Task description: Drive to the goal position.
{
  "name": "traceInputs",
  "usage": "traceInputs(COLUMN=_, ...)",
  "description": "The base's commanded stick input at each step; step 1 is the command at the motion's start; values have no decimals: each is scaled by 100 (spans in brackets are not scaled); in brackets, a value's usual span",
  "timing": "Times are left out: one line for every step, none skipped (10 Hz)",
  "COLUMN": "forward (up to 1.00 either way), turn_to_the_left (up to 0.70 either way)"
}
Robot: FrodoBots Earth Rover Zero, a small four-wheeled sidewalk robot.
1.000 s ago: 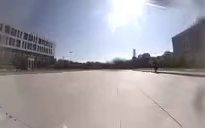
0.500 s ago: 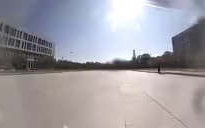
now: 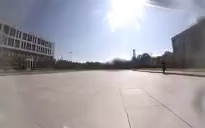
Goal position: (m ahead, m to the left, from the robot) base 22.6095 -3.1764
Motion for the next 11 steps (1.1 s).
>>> traceInputs(forward=70, turn_to_the_left=0)
traceInputs(forward=70, turn_to_the_left=0)
traceInputs(forward=70, turn_to_the_left=0)
traceInputs(forward=70, turn_to_the_left=0)
traceInputs(forward=70, turn_to_the_left=0)
traceInputs(forward=70, turn_to_the_left=0)
traceInputs(forward=70, turn_to_the_left=0)
traceInputs(forward=70, turn_to_the_left=0)
traceInputs(forward=70, turn_to_the_left=0)
traceInputs(forward=70, turn_to_the_left=0)
traceInputs(forward=70, turn_to_the_left=0)
